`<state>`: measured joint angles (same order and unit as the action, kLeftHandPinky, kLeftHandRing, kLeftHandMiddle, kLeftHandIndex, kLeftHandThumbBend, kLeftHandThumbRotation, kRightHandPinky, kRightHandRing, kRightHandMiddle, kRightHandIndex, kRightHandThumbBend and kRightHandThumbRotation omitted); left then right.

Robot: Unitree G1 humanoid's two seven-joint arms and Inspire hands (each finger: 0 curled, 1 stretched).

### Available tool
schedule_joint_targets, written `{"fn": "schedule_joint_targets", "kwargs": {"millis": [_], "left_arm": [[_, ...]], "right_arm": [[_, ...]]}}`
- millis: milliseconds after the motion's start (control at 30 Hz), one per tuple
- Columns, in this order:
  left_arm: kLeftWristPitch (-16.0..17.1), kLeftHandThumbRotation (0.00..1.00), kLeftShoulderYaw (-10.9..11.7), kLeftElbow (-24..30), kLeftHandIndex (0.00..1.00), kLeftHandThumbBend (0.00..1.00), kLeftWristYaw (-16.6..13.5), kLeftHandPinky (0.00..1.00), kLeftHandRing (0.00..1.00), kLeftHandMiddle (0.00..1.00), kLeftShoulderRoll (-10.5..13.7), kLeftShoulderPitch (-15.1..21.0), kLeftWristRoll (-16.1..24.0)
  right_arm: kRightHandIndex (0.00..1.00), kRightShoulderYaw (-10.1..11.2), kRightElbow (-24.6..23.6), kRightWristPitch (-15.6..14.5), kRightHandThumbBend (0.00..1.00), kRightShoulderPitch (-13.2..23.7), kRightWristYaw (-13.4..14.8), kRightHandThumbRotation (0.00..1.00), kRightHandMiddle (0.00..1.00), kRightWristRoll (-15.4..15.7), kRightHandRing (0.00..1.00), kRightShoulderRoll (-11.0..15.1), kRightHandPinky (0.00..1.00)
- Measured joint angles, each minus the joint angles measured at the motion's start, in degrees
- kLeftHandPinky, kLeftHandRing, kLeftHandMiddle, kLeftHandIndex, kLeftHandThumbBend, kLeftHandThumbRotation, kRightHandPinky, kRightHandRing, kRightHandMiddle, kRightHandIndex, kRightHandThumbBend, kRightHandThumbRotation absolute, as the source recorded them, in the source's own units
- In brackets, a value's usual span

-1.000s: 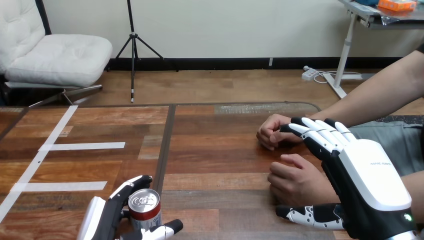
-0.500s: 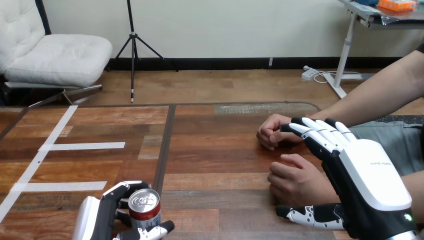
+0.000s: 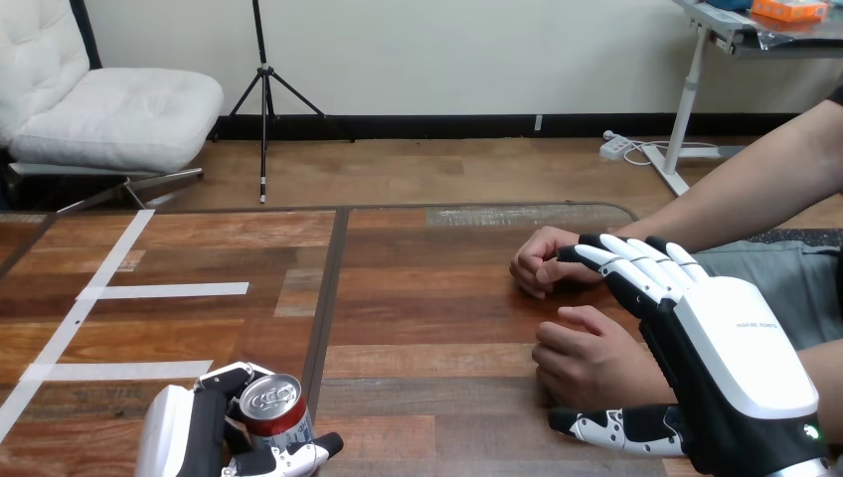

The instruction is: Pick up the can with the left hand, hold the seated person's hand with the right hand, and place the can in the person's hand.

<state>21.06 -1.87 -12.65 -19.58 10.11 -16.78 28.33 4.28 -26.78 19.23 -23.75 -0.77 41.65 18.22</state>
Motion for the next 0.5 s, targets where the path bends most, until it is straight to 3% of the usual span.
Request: {"fn": "schedule_joint_targets", "kwargs": {"millis": [500], "left_arm": [[1.47, 0.0, -0.26, -2.52, 0.37, 0.77, -2.79, 0.22, 0.29, 0.36, 0.35, 1.02, 1.03]], "right_arm": [[0.84, 0.0, 0.0, 0.01, 0.87, 0.0, 0.0, 0.01, 0.9, 0.0, 0.9, 0.0, 0.95]]}}
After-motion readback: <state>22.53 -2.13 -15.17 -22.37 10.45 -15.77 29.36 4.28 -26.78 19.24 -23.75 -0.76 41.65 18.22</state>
